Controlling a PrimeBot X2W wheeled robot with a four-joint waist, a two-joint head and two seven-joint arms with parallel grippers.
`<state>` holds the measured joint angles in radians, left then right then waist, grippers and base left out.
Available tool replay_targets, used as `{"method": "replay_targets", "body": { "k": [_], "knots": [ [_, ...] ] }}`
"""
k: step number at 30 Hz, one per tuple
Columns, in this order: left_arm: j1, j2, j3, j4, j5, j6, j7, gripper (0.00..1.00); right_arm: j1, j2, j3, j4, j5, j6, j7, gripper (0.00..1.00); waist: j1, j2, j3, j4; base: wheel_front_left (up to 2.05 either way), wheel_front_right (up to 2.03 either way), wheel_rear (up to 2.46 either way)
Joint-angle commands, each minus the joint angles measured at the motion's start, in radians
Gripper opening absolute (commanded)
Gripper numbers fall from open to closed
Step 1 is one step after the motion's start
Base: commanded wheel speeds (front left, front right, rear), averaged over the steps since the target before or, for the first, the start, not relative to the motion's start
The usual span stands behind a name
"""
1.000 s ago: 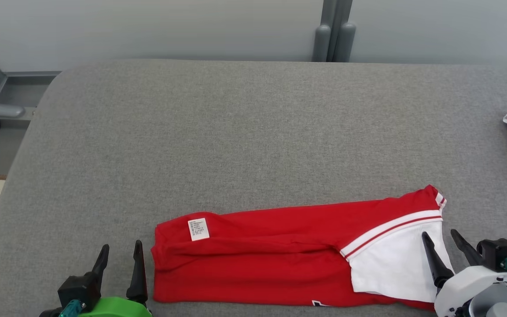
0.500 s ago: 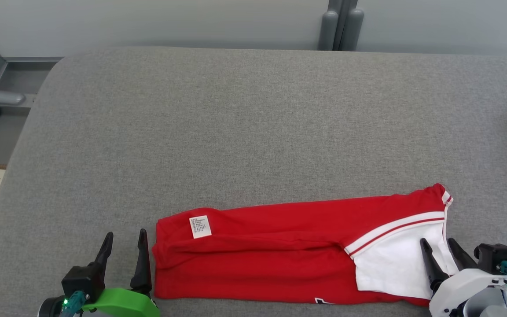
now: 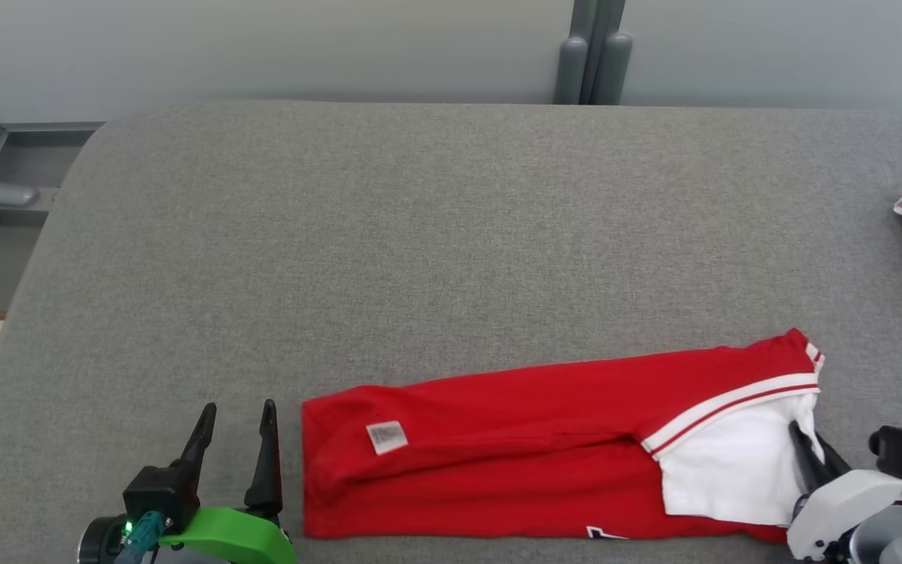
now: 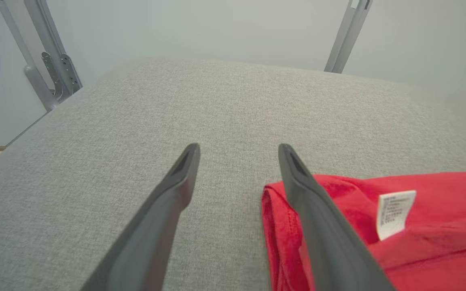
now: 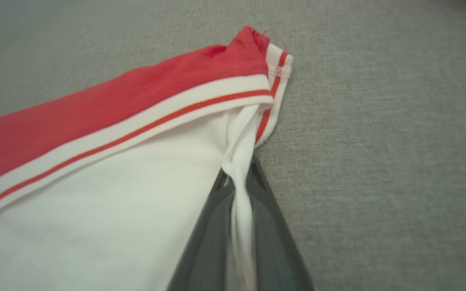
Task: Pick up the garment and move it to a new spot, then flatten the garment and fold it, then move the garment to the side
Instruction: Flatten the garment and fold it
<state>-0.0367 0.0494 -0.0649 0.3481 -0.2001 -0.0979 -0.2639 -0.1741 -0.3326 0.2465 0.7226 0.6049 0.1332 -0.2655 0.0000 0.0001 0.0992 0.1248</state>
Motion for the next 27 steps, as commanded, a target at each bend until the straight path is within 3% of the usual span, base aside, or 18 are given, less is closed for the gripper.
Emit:
{"method": "replay_targets", "body": {
  "k": [1,14,21,27],
  "knots": [
    [-0.006,0.003,-0.004,-0.005,0.004,-0.005,0.0,1.0,0.005,-0.018,-0.029,0.006,-0.014,-0.005,0.003,0.0,0.0,-0.0001,-0.011,-0.016,0.0,0.0,0.0],
    [0.016,0.003,-0.062,0.004,-0.014,0.0,0.0,1.0,-0.03,-0.068,-0.173,0.037,-0.099,-0.004,0.002,0.0,0.0,-0.0001,-0.047,-0.136,0.0,0.0,0.0],
    [0.014,0.003,-0.077,0.008,-0.021,0.003,0.0,1.0,-0.049,-0.072,-0.139,-0.018,-0.115,-0.004,0.002,0.0,0.0,-0.0001,-0.053,-0.169,0.0,0.0,0.0],
    [0.028,0.003,-0.081,0.018,-0.026,0.004,0.0,1.0,-0.012,-0.055,-0.034,-0.126,-0.116,-0.003,0.002,0.0,0.0,-0.0001,-0.066,-0.171,0.0,0.0,0.0]
  ]
}}
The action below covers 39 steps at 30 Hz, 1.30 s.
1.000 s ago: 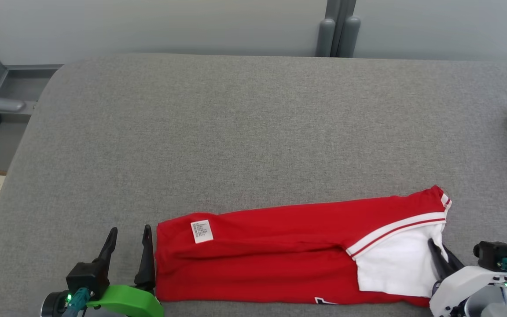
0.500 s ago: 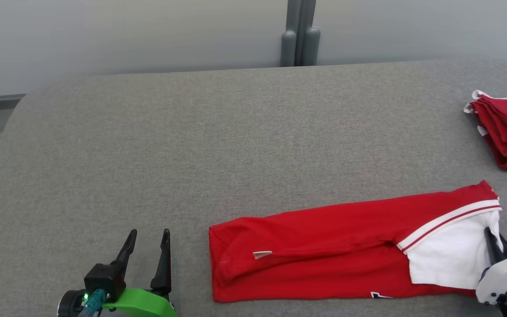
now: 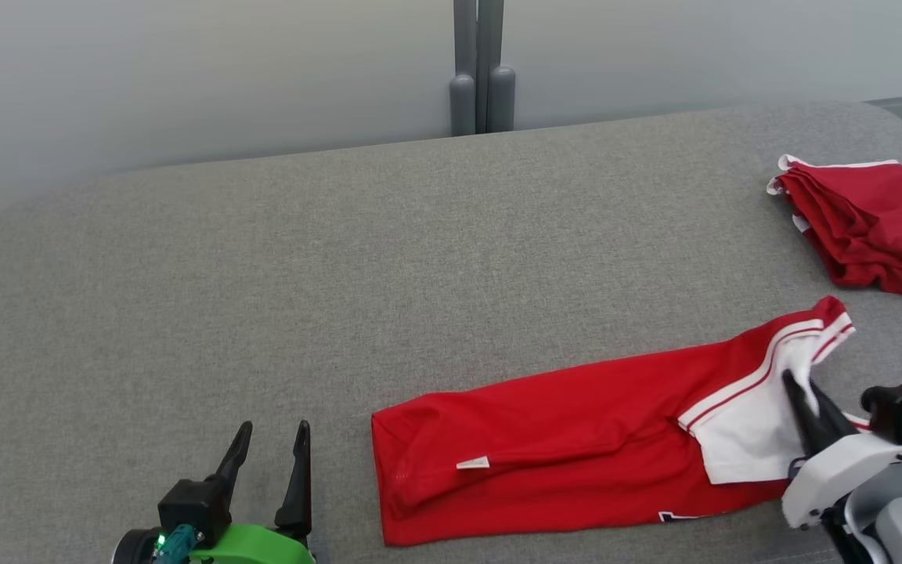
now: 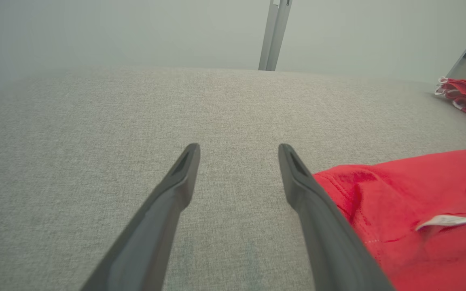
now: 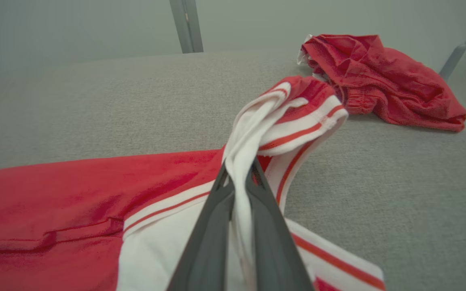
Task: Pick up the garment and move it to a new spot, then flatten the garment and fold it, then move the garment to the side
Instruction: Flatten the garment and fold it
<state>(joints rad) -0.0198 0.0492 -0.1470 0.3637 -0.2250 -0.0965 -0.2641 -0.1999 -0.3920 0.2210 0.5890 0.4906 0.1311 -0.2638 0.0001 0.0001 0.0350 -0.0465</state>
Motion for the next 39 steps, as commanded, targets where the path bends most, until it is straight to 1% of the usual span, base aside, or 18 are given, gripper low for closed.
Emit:
{"method": "replay_targets", "body": {
  "k": [1,2,7,10,14,17,20,26,31,32,33,34,37,39],
  "knots": [
    [0.014,0.003,0.002,0.006,-0.002,0.0,0.0,1.0,0.018,0.002,0.047,-0.046,0.006,-0.001,0.0,0.0,-0.0001,-0.0001,-0.009,0.003,0.0,0.0,0.0],
    [0.014,0.003,0.002,0.006,-0.002,0.0,0.0,1.0,0.018,0.002,0.047,-0.046,0.006,-0.001,0.0,0.0,-0.0001,-0.0001,-0.009,0.003,0.0,0.0,0.0],
    [0.029,0.003,-0.006,0.014,-0.008,-0.003,0.001,1.0,0.034,0.014,0.221,-0.192,0.033,-0.001,0.044,0.0,-0.0001,-0.0001,-0.021,0.022,0.0,0.0,0.0],
    [0.028,0.003,-0.019,0.017,-0.015,-0.002,0.001,1.0,0.029,0.022,0.298,-0.265,0.048,-0.001,0.076,0.0,-0.0001,-0.0001,-0.025,0.046,0.0,0.0,0.0],
    [0.031,0.003,-0.034,0.021,-0.024,0.003,0.0,1.0,0.014,0.045,0.388,-0.316,0.059,-0.001,0.117,0.0,-0.0001,-0.0001,-0.026,0.088,0.0,0.0,0.0],
    [0.032,0.003,-0.042,0.024,-0.029,0.004,0.0,1.0,0.002,0.061,0.435,-0.319,0.063,-0.001,0.132,0.0,-0.0001,-0.0001,-0.025,0.128,0.0,0.0,0.0],
    [0.036,0.003,-0.046,0.026,-0.032,0.007,0.0,1.0,-0.016,0.092,0.469,-0.302,0.062,-0.001,0.136,0.0,-0.0001,-0.0001,-0.025,0.168,0.0,0.0,0.0],
    [0.04,0.003,-0.052,0.034,-0.037,0.005,0.001,1.0,-0.065,0.133,0.505,-0.22,0.044,-0.001,0.125,0.0,-0.0001,-0.0001,-0.016,0.239,0.0,0.0,0.0],
    [0.046,0.003,-0.05,0.037,-0.041,0.002,0.001,1.0,-0.109,0.168,0.522,-0.139,0.045,-0.001,0.108,0.0,-0.0001,-0.0001,-0.007,0.268,0.0,0.0,0.0],
    [0.047,0.003,-0.049,0.039,-0.043,0.002,0.001,1.0,-0.116,0.176,0.528,-0.124,0.051,-0.001,0.11,0.04,-0.0001,-0.0001,-0.006,0.27,0.0,0.0,0.0],
    [0.047,0.003,-0.05,0.04,-0.045,0.002,0.001,1.0,-0.123,0.186,0.527,-0.11,0.06,-0.001,0.11,0.27,-0.0001,-0.0001,-0.004,0.272,0.0,0.0,0.0],
    [0.048,0.003,-0.051,0.04,-0.045,0.003,0.001,1.0,-0.133,0.193,0.53,-0.098,0.064,-0.001,0.11,1.0,-0.0001,-0.0001,-0.003,0.272,0.0,0.0,0.0],
    [0.047,0.003,-0.051,0.039,-0.051,0.009,0.001,1.0,-0.155,0.213,0.538,-0.102,0.088,-0.001,0.075,1.0,-0.0001,-0.0001,0.002,0.268,0.0,0.0,0.0],
    [0.041,0.003,-0.049,0.037,-0.056,0.011,0.001,1.0,-0.165,0.216,0.541,-0.136,0.106,-0.001,0.045,1.0,-0.0001,-0.0001,0.006,0.258,0.0,0.0,0.0]
  ]
}}
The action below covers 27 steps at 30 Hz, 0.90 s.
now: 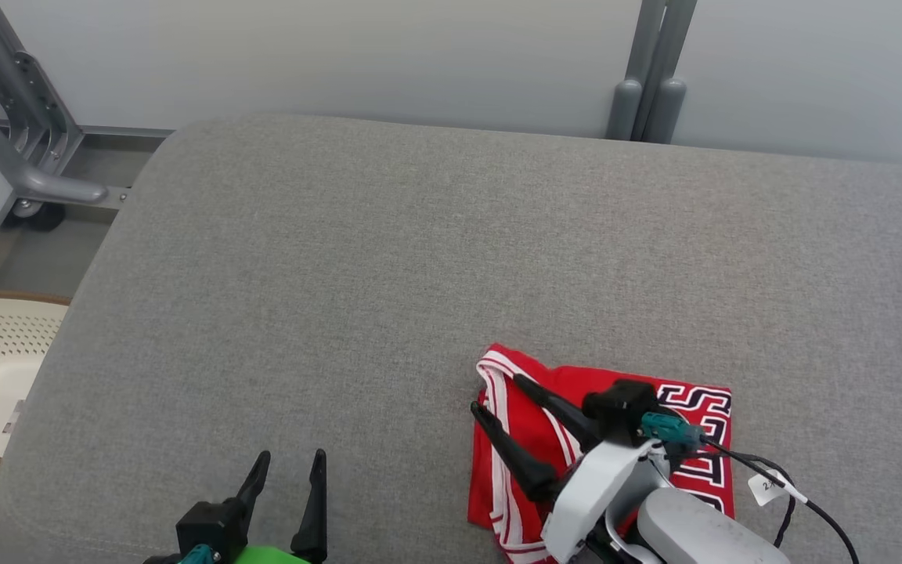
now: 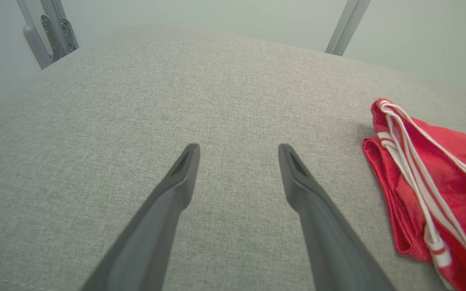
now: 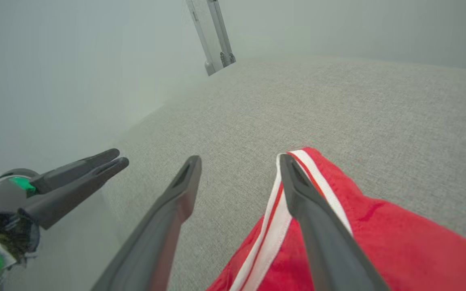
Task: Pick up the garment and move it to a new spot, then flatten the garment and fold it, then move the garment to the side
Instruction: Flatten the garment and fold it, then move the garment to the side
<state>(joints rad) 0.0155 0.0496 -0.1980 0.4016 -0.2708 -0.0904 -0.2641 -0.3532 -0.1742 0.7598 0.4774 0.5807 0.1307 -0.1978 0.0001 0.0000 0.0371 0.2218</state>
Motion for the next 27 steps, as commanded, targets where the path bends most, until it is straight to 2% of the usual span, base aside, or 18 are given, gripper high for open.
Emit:
{"method": "replay_targets", "body": {
  "k": [1,3,5,11,13,17,27],
  "knots": [
    [0.003,0.002,0.003,-0.003,-0.012,0.006,0.001,1.0,-0.016,-0.007,0.006,-0.05,0.026,0.0,-0.034,1.0,-0.0001,0.0,0.006,-0.016,0.0,0.0,0.0],
    [0.001,0.002,0.005,-0.005,-0.013,0.007,0.001,1.0,-0.02,-0.018,-0.006,-0.077,0.033,0.0,-0.046,1.0,-0.0001,0.0,0.007,-0.021,0.0,0.0,0.0],
    [-0.003,0.002,0.005,-0.009,-0.014,0.008,0.001,1.0,-0.005,-0.043,-0.065,-0.121,0.052,-0.001,-0.061,1.0,-0.0001,0.0,0.01,-0.032,0.0,0.0,0.0],
    [-0.014,0.003,0.003,-0.024,-0.016,0.01,0.001,1.0,0.163,-0.114,-0.361,-0.149,0.015,0.0,-0.067,1.0,-0.0001,0.0,0.01,-0.063,0.0,0.0,0.0],
    [-0.013,0.003,0.004,-0.027,-0.013,0.011,0.001,1.0,0.213,-0.12,-0.415,-0.14,0.009,0.0,-0.067,1.0,-0.0001,0.0,0.009,-0.07,0.0,0.0,0.0],
    [-0.014,0.003,0.011,-0.029,-0.004,0.008,0.001,1.0,0.287,-0.116,-0.455,-0.123,0.002,0.0,-0.068,1.0,-0.0001,0.0,0.01,-0.078,0.0,0.0,0.0],
    [-0.014,0.003,0.007,-0.028,0.003,0.001,0.001,1.0,0.334,-0.084,-0.445,-0.051,0.068,0.0,-0.068,1.0,-0.0001,0.0,0.011,-0.07,0.0,0.0,0.0]
  ]
}}
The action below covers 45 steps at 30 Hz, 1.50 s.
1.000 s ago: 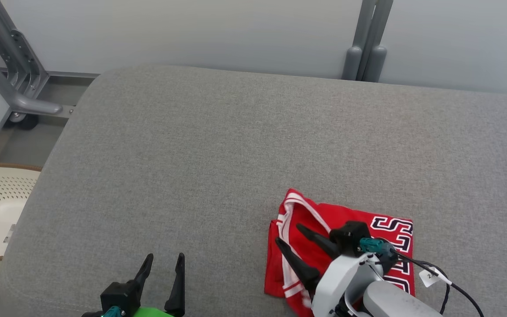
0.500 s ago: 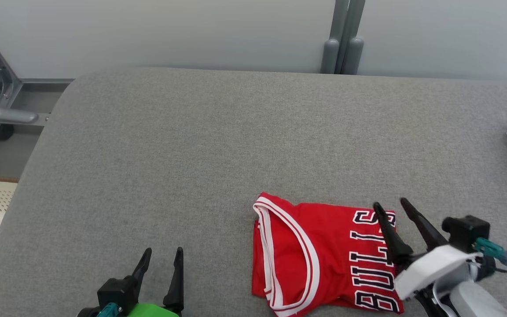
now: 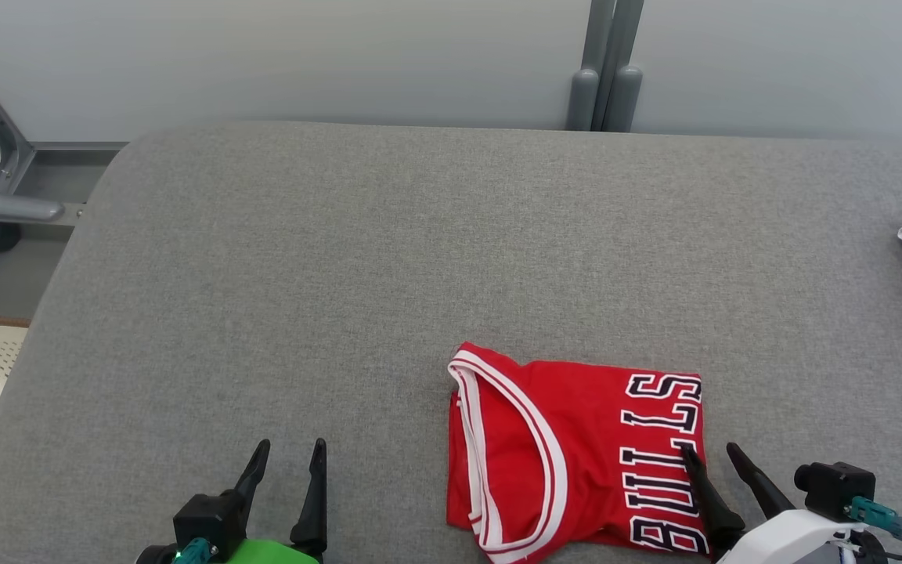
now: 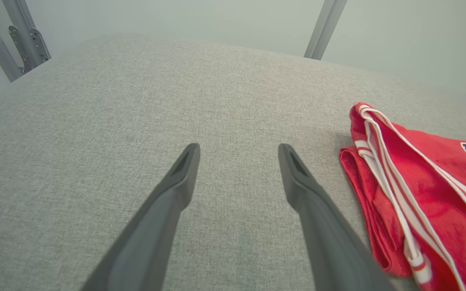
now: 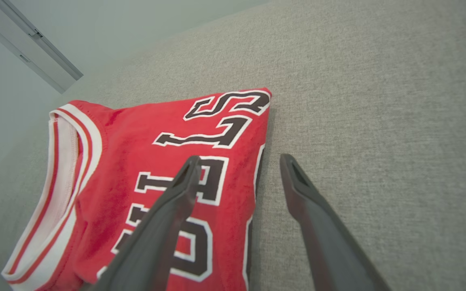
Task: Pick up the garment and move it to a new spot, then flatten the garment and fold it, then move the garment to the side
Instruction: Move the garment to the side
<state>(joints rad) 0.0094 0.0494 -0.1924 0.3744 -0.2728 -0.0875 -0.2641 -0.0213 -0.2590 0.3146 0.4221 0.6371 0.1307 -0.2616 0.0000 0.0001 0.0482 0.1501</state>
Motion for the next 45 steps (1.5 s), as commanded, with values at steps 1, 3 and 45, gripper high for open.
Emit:
{"method": "replay_targets", "body": {
  "k": [1,3,45],
  "knots": [
    [-0.006,0.003,0.001,-0.001,0.005,-0.002,0.001,1.0,-0.003,0.002,0.0,0.008,0.013,0.0,-0.004,1.0,0.0,-0.0001,0.0,0.004,0.0,0.0,0.0],
    [-0.004,0.003,0.001,0.0,0.008,-0.003,0.001,1.0,-0.016,0.005,-0.009,0.016,0.019,0.0,-0.004,1.0,0.0,-0.0001,-0.001,0.008,0.0,0.0,0.0],
    [-0.058,0.003,-0.086,-0.135,-0.024,0.002,0.001,1.0,-0.261,-0.093,0.081,-0.112,-0.117,-0.001,0.046,0.0,0.0,-0.0001,-0.033,-0.228,0.0,0.0,0.0]
  ]
}}
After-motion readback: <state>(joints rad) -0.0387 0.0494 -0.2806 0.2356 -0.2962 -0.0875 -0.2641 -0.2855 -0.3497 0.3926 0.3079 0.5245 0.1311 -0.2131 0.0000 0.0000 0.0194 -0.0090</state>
